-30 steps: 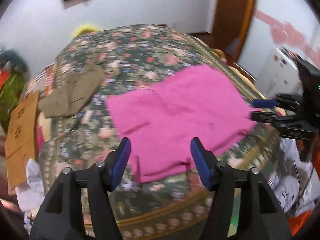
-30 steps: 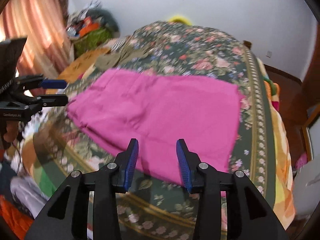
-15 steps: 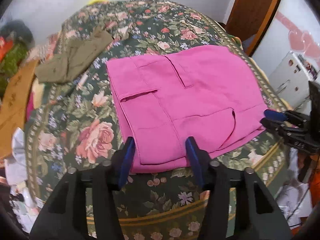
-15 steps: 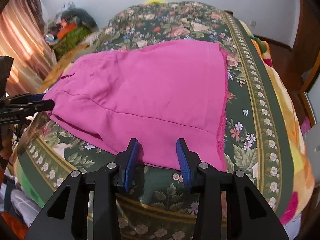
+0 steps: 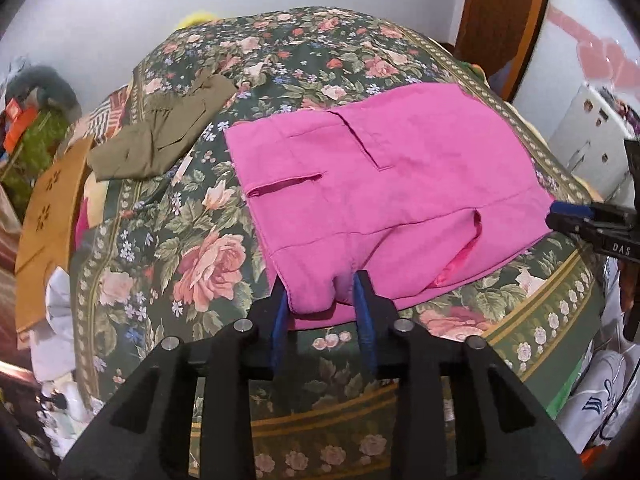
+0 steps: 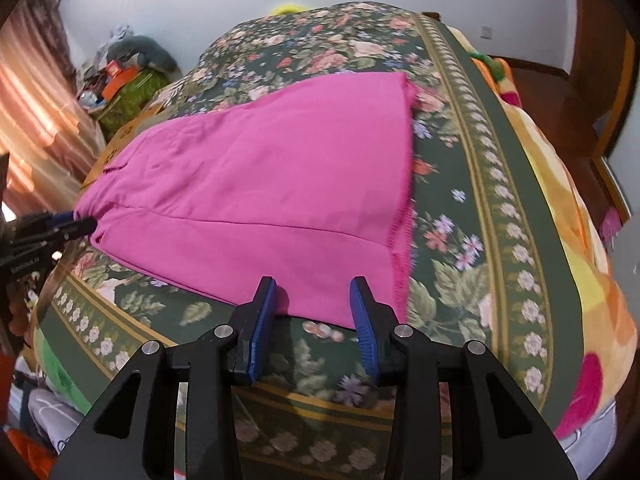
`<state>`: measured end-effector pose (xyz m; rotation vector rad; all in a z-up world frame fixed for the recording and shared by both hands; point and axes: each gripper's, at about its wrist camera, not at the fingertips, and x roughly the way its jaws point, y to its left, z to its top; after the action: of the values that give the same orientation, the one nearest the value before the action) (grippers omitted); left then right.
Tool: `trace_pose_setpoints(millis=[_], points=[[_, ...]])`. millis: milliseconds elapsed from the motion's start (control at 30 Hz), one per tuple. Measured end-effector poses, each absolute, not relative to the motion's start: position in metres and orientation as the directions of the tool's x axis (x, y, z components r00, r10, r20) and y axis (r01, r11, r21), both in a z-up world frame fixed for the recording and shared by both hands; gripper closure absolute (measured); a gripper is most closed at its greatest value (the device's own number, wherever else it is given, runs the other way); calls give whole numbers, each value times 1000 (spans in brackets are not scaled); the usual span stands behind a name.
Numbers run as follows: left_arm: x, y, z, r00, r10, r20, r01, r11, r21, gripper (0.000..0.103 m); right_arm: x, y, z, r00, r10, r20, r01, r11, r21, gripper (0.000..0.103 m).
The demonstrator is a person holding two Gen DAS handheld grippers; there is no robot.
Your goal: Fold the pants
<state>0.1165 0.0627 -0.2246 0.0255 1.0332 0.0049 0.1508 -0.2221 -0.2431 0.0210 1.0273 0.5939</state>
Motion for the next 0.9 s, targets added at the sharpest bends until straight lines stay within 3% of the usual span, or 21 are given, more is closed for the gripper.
trace_pose_setpoints(millis=[100,233,433,667,900], points=[[115,66,-224,515,1,-857,7,1000,5,63,149,-225,-242,378,465,-800,-446,849,283,70],[114,69,-214,521,21,-853,12,999,32,46,152,-227,-236,365,448,-816,-443,854,271,67],[131,85,-185,562,35,-826,-23,999,28,35,168,-235,-215,419,436,-796,-436,866,245,67],[181,111,-173,592,71,-803,-96,995,18,34,208,-234,-188,496,431,-754,-432,875,216,67],[238,131,-201,528,40,-848,-132,991,-36,34,267,-220,-189,511,424,-748,-438,877,197,67]])
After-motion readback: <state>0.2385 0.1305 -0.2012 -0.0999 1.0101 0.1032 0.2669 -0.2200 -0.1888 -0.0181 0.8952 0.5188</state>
